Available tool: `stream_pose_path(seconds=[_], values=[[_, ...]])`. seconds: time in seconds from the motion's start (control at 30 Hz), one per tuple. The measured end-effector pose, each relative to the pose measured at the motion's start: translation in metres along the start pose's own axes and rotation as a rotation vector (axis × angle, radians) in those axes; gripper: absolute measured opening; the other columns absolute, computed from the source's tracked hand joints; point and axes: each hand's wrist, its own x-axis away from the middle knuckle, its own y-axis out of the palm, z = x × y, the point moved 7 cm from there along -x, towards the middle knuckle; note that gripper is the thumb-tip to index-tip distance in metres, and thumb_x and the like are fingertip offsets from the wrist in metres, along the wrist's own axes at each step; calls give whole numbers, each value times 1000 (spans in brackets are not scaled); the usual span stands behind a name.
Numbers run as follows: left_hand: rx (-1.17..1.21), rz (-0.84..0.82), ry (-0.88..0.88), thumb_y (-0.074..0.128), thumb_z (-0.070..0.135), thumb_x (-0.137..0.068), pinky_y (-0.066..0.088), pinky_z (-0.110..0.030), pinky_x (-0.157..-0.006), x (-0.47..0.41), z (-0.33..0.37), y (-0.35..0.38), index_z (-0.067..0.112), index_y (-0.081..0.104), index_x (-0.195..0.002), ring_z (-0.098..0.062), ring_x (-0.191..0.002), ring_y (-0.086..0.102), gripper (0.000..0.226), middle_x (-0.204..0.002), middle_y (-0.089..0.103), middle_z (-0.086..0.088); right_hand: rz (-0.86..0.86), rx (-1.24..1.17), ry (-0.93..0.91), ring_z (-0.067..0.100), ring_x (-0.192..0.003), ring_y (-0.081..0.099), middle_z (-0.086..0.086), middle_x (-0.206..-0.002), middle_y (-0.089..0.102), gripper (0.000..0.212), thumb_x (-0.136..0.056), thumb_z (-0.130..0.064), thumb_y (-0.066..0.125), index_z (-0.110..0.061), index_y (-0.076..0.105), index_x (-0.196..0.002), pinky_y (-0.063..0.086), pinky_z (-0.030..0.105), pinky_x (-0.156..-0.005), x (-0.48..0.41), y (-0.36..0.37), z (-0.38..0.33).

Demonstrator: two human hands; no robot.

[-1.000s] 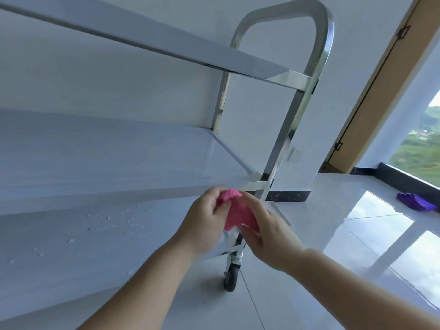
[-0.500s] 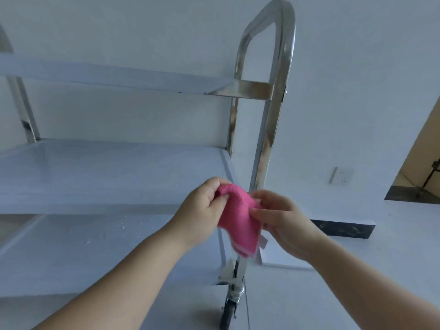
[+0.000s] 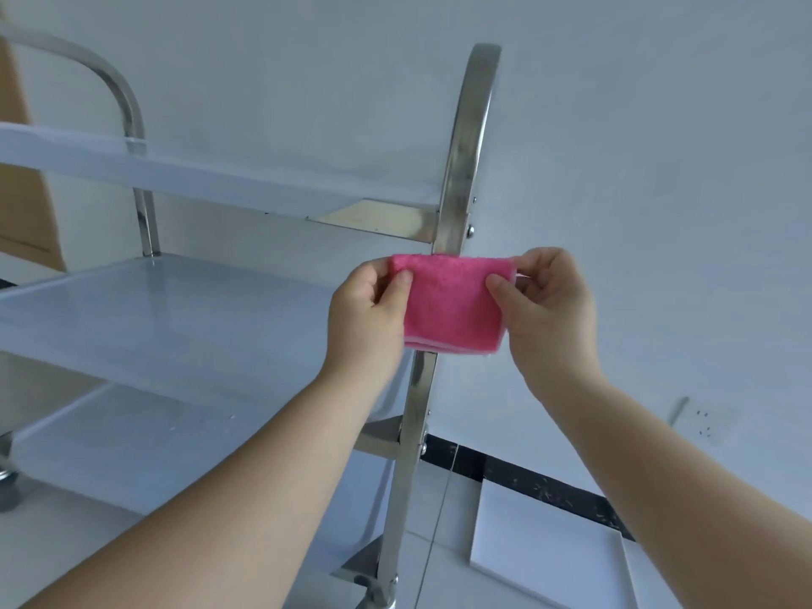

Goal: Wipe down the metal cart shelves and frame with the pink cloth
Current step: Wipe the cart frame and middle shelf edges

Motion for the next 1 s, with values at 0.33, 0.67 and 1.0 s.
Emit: stream_pose_path(seconds=[0.33,0.67,1.0], values=[[-10,15,-8,66,26,-85,41,-15,-56,-24,-13,3,19,54,-77,-7,-60,49,16,-71,53,6,-27,236,-39,8,-73,48,2,-85,53,25,-95,-13,46,-1,60,-78,38,23,-68,12,37,8],[-91,-244,22,57,9,-89,50,-25,-71,-2,-33,-25,25,65,-80,-8,-70,61,20,-76,67,10,160,204,100,2,-67,61,-14,-73,61,26,-86,-36,65,-19,51,-99,59,39,-67,21,74,2],[-301,-523,-51,57,10,-88,42,-9,-59,64,-106,-57,28,63,-78,-2,-62,54,22,-70,61,10,173,205,-21,-11,-54,52,-3,-82,53,13,-89,-11,59,-20,59,-99,38,5,-42,34,75,3]])
